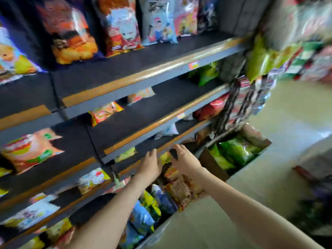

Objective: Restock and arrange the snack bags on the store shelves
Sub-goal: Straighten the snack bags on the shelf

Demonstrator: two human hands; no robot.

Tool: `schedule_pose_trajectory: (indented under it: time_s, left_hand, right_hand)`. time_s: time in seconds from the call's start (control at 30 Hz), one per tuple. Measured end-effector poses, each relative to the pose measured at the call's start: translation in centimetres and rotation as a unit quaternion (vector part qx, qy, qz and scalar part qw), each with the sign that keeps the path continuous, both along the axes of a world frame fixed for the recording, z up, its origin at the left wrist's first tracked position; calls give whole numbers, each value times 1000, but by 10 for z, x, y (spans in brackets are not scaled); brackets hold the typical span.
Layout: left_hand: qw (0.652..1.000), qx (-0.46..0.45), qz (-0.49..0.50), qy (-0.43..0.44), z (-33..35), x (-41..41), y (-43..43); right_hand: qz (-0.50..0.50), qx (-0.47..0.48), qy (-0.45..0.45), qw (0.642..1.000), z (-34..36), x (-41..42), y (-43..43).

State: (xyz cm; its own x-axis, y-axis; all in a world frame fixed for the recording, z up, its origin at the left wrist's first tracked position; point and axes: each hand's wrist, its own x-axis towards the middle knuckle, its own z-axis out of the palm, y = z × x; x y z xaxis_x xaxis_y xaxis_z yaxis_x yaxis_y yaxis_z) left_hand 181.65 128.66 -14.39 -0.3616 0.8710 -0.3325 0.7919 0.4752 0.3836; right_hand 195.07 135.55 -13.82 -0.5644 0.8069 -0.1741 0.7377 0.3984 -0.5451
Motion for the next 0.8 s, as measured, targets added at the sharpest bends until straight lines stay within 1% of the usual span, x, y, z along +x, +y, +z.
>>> schedule_pose_trajectory:
  time_s: [0.17, 0.3, 0.43, 0.53, 0.7, 0.8]
  left_hand:
    - [998, -27, -59, -22, -27, 139, 123]
    - [992, -30, -103, -60, -48, 213, 190]
    - [986, -67, -143, -45, -81, 245, 253]
    - [986, -85, -142, -29, -116, 261, 310]
    - [982, -136, -128, -29, -185, 296, 403]
    - [975, -168, -142, 0, -236, 314, 449]
  right_hand:
    - [-104, 0, -65, 992, -28, 169, 108]
    - [-159, -29, -121, 980, -56, 257, 165]
    - [-169, -41, -141, 975, -88, 307, 222]
    - [-174, -43, -152, 972, -120, 334, 273]
    - [-166, -68, -200, 963, -190, 377, 363]
    - [-153, -77, -226, 959, -245, 397, 409]
